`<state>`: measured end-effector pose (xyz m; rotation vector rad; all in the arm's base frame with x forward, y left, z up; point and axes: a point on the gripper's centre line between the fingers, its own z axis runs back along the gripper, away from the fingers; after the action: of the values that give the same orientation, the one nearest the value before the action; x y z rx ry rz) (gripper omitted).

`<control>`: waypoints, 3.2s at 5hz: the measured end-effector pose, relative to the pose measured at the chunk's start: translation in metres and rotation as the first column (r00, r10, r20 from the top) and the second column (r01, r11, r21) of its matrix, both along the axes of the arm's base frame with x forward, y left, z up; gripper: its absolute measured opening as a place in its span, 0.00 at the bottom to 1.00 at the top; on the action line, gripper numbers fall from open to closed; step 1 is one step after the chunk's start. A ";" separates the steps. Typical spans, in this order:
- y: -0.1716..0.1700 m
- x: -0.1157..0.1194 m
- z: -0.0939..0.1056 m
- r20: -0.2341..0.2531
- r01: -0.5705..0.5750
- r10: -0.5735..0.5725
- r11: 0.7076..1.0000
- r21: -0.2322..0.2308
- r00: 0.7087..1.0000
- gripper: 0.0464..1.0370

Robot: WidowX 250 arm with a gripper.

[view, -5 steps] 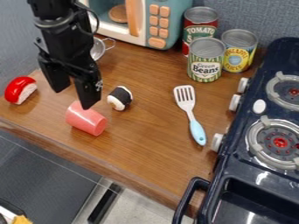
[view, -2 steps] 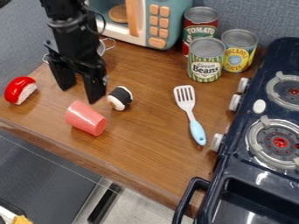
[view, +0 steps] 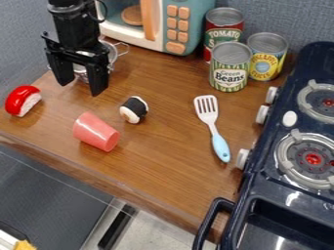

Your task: Displaced the silver pot and made it to tilt

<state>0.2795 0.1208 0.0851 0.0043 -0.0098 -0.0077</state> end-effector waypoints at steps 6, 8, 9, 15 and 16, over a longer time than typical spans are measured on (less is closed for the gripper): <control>0.041 0.072 -0.039 0.051 -0.024 0.023 0.999 0.021 0.998 0.96; 0.036 0.056 -0.064 -0.030 0.064 -0.062 0.994 0.084 0.998 0.96; 0.026 0.042 -0.037 0.075 0.085 -0.093 0.991 0.103 0.993 0.96; 0.021 0.004 0.027 0.222 0.121 -0.132 0.991 0.061 0.966 0.96; -0.004 -0.019 0.066 0.239 0.090 -0.103 0.994 0.065 0.966 0.96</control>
<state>0.2602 0.1173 0.1516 0.0583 -0.2541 -0.1052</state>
